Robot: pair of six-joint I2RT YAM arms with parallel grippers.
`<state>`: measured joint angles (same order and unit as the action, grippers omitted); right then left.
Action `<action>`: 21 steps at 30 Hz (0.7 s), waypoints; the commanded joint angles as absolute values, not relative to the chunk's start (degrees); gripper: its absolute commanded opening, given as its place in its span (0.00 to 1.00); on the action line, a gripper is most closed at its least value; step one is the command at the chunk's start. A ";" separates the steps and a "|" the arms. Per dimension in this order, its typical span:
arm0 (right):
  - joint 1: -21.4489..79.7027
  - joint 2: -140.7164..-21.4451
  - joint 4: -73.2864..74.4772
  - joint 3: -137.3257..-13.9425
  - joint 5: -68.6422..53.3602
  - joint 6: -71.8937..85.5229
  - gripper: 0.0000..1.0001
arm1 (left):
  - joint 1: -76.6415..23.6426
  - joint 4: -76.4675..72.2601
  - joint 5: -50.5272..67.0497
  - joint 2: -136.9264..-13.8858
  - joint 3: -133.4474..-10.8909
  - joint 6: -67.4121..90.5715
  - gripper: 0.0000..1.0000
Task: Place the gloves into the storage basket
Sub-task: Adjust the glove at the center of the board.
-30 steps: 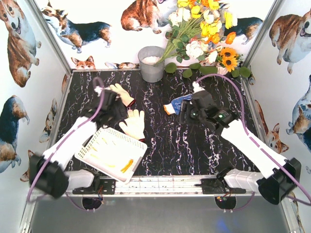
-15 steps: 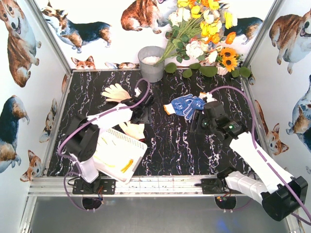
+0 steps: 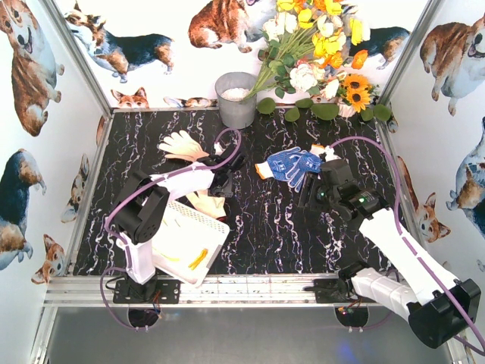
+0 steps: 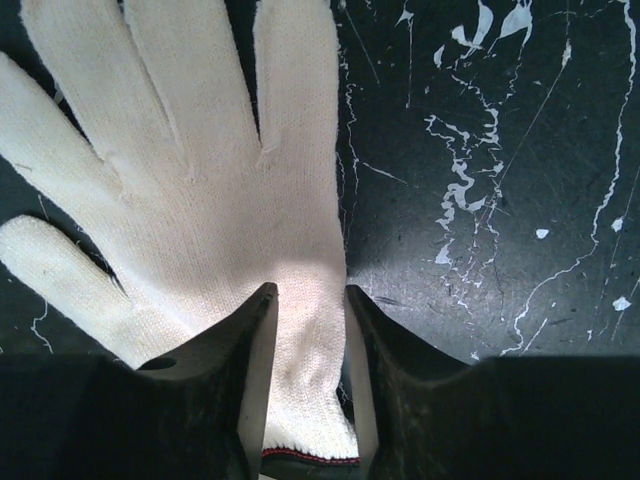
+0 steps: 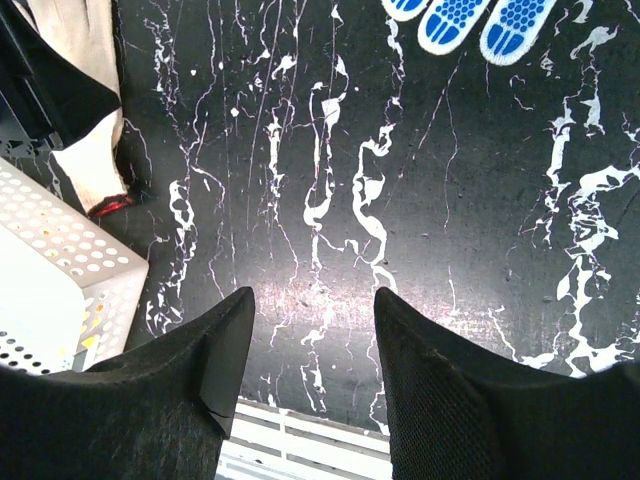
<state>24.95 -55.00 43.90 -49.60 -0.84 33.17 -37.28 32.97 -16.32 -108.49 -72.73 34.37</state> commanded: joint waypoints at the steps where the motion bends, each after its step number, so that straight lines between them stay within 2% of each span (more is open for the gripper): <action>1: 24.61 -54.82 41.33 -48.83 -0.85 33.72 0.53 | -37.63 31.58 -17.36 -110.25 -71.89 33.76 0.24; 3: 24.61 -54.99 41.22 -48.86 -0.96 33.73 0.54 | -37.70 31.39 -17.15 -110.61 -71.57 33.64 0.23; 13: 24.40 -55.51 40.83 -48.78 -0.63 33.63 0.53 | -40.18 28.47 -10.24 -111.30 -73.12 35.77 0.00; 21: 24.26 -55.70 40.61 -48.06 -0.73 33.75 0.53 | -46.29 24.16 -3.48 -113.46 -76.20 42.93 0.00</action>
